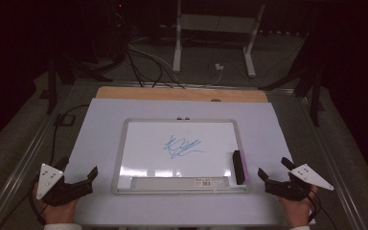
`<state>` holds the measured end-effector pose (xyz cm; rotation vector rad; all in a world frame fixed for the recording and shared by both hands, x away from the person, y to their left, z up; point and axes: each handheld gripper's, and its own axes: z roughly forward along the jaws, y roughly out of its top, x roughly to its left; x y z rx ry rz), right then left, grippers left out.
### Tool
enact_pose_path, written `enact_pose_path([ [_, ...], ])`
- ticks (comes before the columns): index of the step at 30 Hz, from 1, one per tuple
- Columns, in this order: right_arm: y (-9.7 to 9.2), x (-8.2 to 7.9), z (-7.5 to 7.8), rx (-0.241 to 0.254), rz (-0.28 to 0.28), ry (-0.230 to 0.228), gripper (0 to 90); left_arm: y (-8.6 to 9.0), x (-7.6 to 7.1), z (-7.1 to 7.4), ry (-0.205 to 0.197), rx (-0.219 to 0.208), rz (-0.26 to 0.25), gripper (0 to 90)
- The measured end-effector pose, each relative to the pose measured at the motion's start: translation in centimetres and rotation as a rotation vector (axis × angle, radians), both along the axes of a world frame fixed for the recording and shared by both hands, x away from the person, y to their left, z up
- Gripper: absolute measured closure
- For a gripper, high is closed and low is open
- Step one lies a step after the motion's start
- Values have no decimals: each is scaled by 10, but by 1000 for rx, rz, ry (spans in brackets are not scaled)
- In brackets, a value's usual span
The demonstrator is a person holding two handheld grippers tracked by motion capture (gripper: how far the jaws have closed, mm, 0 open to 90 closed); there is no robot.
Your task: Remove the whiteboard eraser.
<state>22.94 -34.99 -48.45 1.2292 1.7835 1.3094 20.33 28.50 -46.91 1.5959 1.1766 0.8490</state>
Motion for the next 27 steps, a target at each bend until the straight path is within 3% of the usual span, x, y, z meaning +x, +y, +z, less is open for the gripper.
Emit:
enact_pose_path([
  [6, -5, 1, 1, 24, -18, 10, 0, 1, -1, 0, -11, -9, 8, 4],
  [14, -4, 6, 12, 62, -11, 16, 0, -5, 2, -5, 8, 3, -6, 4],
  [27, 19, 32, 24, 2, 63, 110, 0, -9, 1, -7, 2, 20, -2, 4],
])
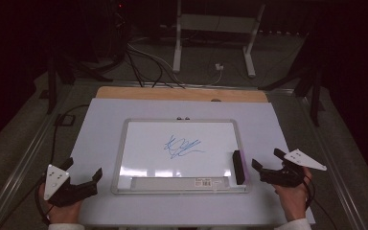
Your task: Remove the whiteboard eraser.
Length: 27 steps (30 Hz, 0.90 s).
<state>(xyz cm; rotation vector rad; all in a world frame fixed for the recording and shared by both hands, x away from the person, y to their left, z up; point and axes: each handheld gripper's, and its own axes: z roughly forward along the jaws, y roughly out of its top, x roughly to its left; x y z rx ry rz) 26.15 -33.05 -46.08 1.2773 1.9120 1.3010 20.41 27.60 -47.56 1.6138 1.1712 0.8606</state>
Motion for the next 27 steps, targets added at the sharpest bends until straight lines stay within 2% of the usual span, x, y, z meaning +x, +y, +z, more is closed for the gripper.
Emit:
enact_pose_path([
  [3, 5, 4, 1, -16, 10, 28, 27, -1, 0, -1, 2, 10, 1, 4],
  [12, 14, 12, -5, -11, 51, 122, 116, 0, 1, -3, 7, 7, 10, 4],
  [27, 20, 15, -14, -12, 72, 172, 155, 0, 2, -5, 12, 22, 13, 4],
])
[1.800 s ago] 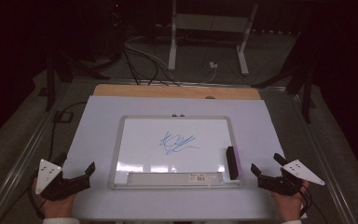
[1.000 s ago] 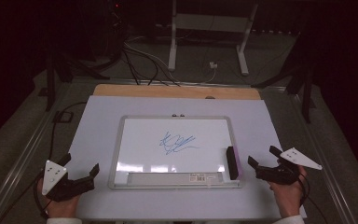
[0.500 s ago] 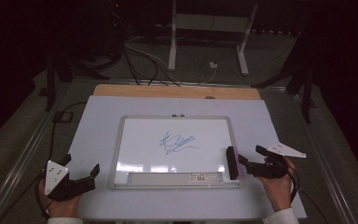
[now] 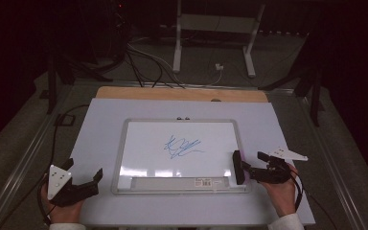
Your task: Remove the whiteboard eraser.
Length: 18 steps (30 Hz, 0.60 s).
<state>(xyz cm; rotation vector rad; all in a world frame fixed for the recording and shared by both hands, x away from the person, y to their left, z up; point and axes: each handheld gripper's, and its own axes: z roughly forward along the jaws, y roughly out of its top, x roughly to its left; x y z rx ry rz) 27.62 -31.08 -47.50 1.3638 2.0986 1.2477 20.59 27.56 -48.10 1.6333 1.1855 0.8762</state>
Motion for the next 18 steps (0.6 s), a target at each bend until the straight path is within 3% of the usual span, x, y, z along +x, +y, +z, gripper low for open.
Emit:
enact_pose_path([
  [5, 2, -1, -4, -2, 8, 31, 183, 0, 0, 0, 0, 2, -1, 4],
  [18, -1, -6, -7, 33, 0, 118, 475, -2, 0, -1, 6, 9, -10, 4],
])
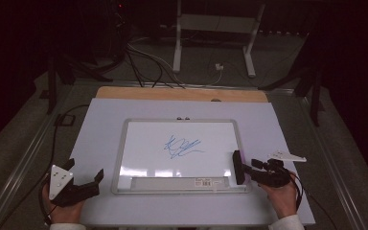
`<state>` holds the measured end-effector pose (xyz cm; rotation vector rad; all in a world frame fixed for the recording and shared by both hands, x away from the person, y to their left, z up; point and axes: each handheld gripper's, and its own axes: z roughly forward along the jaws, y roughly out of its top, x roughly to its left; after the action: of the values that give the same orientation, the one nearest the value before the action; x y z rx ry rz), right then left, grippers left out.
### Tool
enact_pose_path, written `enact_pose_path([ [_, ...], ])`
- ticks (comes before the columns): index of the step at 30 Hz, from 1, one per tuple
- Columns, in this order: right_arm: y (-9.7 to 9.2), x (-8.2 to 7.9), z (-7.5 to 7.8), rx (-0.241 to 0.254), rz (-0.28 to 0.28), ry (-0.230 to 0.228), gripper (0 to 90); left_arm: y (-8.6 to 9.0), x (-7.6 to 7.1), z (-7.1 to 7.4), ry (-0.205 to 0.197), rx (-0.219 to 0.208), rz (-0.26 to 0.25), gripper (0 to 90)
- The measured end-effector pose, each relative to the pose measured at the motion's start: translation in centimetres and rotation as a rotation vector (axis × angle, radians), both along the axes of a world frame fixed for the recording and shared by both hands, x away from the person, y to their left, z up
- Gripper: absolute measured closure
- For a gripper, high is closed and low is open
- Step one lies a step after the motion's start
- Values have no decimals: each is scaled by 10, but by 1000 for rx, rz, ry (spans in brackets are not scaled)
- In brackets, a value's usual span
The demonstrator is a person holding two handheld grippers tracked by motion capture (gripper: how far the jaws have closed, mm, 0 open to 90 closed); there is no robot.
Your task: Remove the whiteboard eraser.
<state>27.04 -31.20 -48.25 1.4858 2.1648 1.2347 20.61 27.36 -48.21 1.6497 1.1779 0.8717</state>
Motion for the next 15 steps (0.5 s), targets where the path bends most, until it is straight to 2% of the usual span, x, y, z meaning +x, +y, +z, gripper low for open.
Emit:
enact_pose_path([
  [10, 1, 3, -2, 31, 7, 40, 483, -1, 0, 0, -1, 3, -1, 4],
  [15, 3, 5, -4, 60, 21, 73, 427, -1, 0, 0, 0, 7, -2, 4],
])
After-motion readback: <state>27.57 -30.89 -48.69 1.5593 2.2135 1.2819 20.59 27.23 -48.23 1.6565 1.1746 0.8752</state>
